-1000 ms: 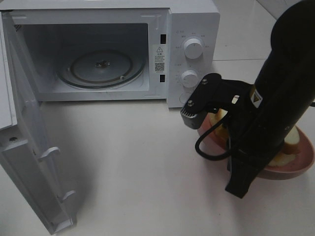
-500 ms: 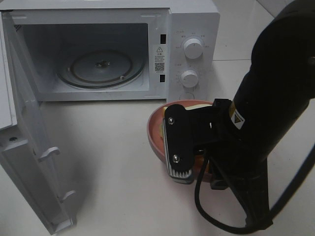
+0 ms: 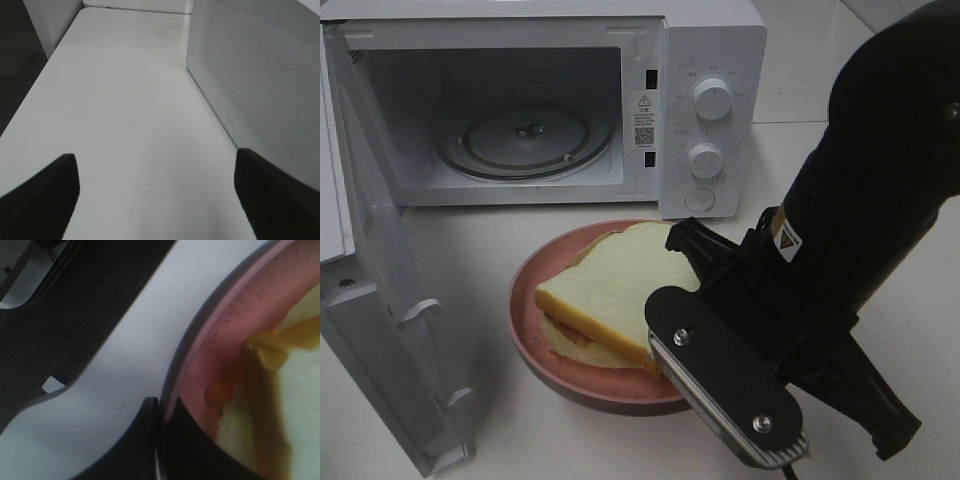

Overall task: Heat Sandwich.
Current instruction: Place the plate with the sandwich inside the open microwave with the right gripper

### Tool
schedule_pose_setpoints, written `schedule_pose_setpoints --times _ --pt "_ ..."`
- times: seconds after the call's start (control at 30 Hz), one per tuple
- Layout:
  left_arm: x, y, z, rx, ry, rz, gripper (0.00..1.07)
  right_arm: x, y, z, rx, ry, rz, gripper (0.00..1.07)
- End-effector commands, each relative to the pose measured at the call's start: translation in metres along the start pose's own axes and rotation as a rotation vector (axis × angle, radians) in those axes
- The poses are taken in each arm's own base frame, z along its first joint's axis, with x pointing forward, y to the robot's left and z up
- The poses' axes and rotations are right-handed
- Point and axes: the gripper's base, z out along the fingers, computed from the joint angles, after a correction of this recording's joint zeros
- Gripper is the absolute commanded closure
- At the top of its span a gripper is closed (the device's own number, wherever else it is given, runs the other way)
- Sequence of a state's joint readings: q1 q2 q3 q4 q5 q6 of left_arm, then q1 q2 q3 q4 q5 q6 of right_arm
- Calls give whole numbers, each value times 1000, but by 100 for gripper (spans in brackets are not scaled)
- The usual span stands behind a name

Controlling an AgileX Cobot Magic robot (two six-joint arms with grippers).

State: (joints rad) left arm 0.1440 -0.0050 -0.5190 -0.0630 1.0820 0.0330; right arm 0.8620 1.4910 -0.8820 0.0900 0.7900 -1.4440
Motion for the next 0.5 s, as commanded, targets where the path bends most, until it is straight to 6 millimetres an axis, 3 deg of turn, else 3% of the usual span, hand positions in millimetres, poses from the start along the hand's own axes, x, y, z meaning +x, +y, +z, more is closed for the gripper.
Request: schedule_pose_setpoints --times 0.03,0.5 --pt "1 0 -1 5 -26 -1 26 -3 -2 -4 46 -23 -58 107" --pt "1 0 -1 5 -26 -1 26 -2 -8 -4 104 -20 -30 107"
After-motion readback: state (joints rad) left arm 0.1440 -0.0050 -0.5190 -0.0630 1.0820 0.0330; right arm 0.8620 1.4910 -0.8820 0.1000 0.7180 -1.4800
